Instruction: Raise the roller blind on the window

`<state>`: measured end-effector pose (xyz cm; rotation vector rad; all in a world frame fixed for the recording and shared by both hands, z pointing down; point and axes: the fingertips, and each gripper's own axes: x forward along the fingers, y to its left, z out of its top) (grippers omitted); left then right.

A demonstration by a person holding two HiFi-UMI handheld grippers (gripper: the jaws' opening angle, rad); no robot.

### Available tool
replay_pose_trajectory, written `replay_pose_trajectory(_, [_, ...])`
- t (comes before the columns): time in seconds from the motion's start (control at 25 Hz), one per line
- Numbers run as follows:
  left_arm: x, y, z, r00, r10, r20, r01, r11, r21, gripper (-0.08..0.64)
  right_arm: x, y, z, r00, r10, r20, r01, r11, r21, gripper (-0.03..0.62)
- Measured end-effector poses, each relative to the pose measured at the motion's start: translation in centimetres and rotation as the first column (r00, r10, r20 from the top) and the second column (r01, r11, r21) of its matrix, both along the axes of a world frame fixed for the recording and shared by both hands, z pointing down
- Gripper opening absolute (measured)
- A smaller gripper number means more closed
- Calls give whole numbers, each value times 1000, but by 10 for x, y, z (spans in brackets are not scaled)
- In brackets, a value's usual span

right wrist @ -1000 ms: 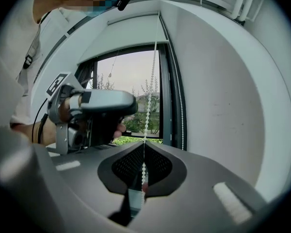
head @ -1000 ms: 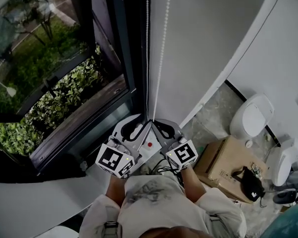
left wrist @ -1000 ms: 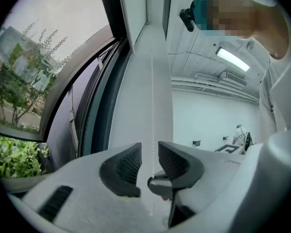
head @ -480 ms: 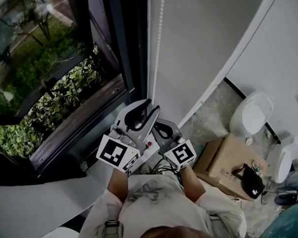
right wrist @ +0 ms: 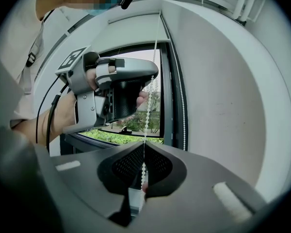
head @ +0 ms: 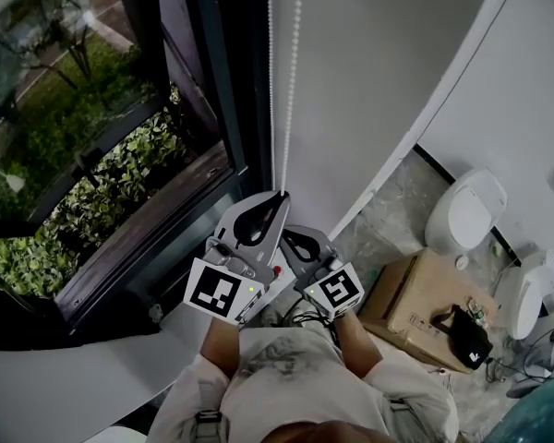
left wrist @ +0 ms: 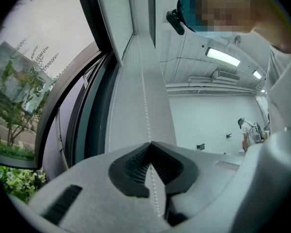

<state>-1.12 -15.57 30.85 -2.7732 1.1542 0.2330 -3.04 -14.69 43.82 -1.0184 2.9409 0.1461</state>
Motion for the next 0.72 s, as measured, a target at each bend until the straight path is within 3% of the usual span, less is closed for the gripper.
replay_pose_trajectory(0.72, [-5, -1, 52, 999, -4, 33, 8, 994, -109, 12, 1, 5, 56, 998, -2, -56, -6, 989, -148, 11])
